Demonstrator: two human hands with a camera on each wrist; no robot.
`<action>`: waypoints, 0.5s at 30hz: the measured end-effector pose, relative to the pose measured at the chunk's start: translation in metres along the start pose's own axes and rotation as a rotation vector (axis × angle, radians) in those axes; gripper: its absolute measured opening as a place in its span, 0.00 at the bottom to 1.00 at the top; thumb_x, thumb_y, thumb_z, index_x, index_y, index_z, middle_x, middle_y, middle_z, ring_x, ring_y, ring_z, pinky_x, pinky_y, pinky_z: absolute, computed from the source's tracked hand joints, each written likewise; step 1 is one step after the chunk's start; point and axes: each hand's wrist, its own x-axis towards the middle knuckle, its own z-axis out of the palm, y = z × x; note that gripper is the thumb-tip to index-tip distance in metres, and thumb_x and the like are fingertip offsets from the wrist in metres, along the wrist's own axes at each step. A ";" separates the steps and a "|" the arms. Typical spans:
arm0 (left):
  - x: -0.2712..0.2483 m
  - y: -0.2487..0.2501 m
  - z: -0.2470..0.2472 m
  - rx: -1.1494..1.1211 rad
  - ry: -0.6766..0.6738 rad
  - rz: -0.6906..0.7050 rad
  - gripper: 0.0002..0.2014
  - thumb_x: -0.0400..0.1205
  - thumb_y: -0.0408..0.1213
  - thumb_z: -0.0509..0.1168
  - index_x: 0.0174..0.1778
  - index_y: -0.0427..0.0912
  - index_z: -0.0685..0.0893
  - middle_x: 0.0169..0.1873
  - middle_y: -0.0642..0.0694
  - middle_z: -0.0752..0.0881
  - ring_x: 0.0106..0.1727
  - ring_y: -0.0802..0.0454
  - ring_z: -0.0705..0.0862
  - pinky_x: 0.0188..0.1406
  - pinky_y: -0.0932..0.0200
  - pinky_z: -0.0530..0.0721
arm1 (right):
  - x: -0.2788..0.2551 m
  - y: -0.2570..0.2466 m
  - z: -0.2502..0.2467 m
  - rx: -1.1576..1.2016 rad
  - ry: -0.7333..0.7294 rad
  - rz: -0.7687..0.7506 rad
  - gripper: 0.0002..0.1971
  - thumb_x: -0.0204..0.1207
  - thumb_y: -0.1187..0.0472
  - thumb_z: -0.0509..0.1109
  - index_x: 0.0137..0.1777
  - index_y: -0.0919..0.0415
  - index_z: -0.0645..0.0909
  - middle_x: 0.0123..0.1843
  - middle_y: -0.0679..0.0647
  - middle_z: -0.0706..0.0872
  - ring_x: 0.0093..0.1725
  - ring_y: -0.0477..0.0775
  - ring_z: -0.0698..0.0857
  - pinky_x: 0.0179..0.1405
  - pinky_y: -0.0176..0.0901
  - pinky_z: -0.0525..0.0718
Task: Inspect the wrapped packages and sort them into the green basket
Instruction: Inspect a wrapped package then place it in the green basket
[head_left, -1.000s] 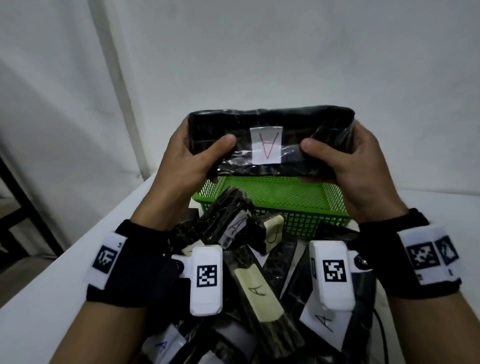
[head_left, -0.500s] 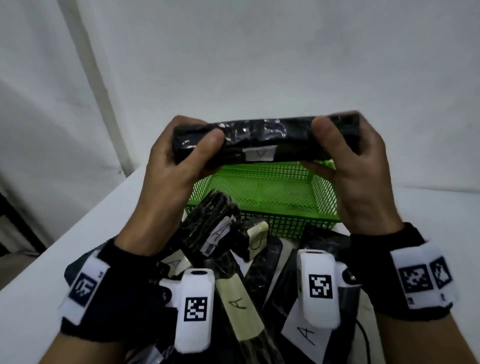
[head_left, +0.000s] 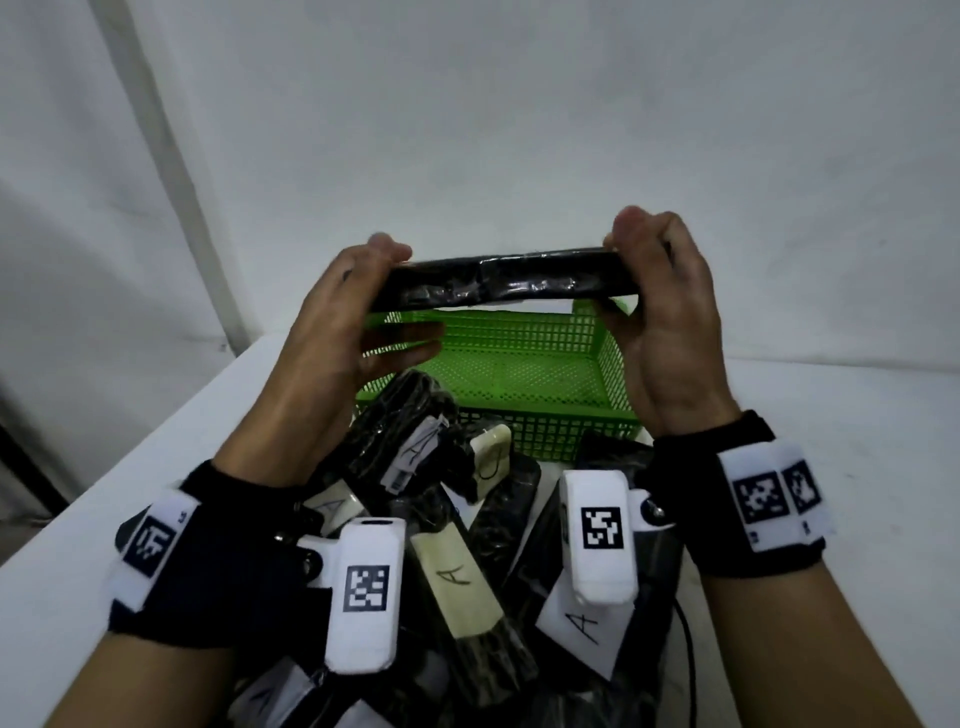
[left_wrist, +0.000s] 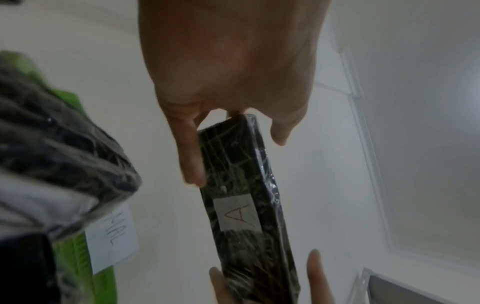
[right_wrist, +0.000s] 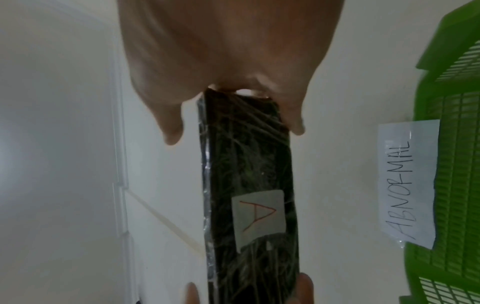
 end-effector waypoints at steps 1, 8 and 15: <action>-0.001 0.000 0.000 -0.028 -0.005 0.023 0.08 0.87 0.44 0.61 0.57 0.46 0.81 0.51 0.47 0.87 0.50 0.46 0.90 0.50 0.52 0.90 | 0.000 0.000 -0.001 0.002 0.007 0.046 0.09 0.71 0.43 0.77 0.49 0.40 0.83 0.58 0.47 0.82 0.59 0.46 0.84 0.64 0.55 0.83; 0.002 -0.006 0.001 -0.111 0.046 0.172 0.28 0.74 0.26 0.72 0.67 0.49 0.72 0.61 0.40 0.81 0.54 0.49 0.88 0.50 0.54 0.88 | -0.001 0.003 -0.002 0.149 0.017 0.310 0.19 0.77 0.70 0.75 0.67 0.69 0.77 0.54 0.63 0.89 0.44 0.55 0.92 0.34 0.41 0.90; 0.002 -0.007 0.001 -0.055 0.135 0.136 0.37 0.76 0.19 0.71 0.78 0.44 0.63 0.52 0.45 0.88 0.48 0.53 0.91 0.46 0.59 0.89 | -0.003 0.010 0.000 0.029 0.028 0.231 0.16 0.74 0.71 0.78 0.60 0.66 0.83 0.47 0.56 0.92 0.40 0.51 0.93 0.32 0.39 0.89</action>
